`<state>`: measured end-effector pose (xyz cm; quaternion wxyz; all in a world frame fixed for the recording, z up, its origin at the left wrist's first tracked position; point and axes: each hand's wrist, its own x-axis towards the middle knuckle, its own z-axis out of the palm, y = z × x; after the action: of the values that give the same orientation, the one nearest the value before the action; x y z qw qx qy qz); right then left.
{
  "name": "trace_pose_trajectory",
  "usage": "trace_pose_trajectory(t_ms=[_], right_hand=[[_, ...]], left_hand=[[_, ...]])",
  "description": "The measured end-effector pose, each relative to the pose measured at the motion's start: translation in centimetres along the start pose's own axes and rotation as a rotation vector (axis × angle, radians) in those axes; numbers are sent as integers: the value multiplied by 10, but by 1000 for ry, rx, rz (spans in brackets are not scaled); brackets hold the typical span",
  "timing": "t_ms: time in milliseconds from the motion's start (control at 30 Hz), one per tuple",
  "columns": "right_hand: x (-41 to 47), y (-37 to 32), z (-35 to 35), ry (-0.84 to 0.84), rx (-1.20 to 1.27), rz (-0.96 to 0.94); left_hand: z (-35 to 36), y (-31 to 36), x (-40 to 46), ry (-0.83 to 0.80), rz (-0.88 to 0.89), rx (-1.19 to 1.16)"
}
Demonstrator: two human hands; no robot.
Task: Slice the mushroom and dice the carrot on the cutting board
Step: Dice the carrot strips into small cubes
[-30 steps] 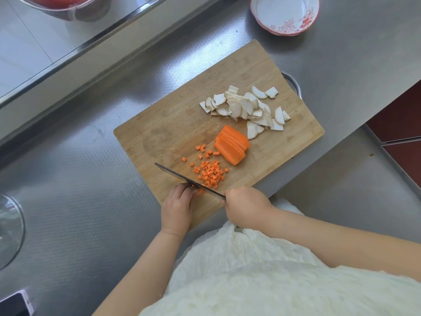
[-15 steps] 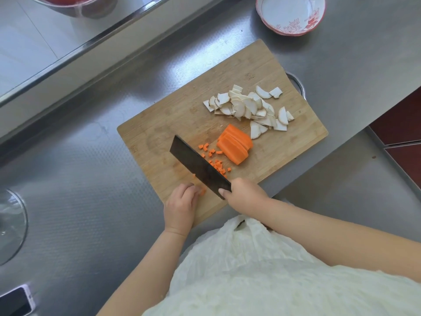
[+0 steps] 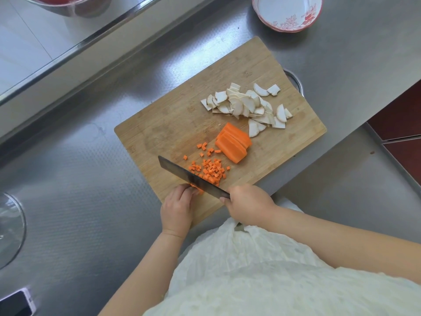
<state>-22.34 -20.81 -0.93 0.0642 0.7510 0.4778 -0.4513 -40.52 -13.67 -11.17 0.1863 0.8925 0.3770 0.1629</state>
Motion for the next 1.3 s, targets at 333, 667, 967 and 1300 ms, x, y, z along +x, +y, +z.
trace_pose_trajectory(t_ms=[333,667,967,1300], right_hand=[[6,-7,7,-29,-71,34],[13,-18,14,-54,-145,85],[18,-26,0,-41,27,95],[5,0,-7,43,217,120]], left_hand=[[2,-3,-4,19,-5,-9],[3,-2,-7,54,-34,-10],[1,0,-6,-6,-56,1],[-11,13,1,-45,-174,-104]])
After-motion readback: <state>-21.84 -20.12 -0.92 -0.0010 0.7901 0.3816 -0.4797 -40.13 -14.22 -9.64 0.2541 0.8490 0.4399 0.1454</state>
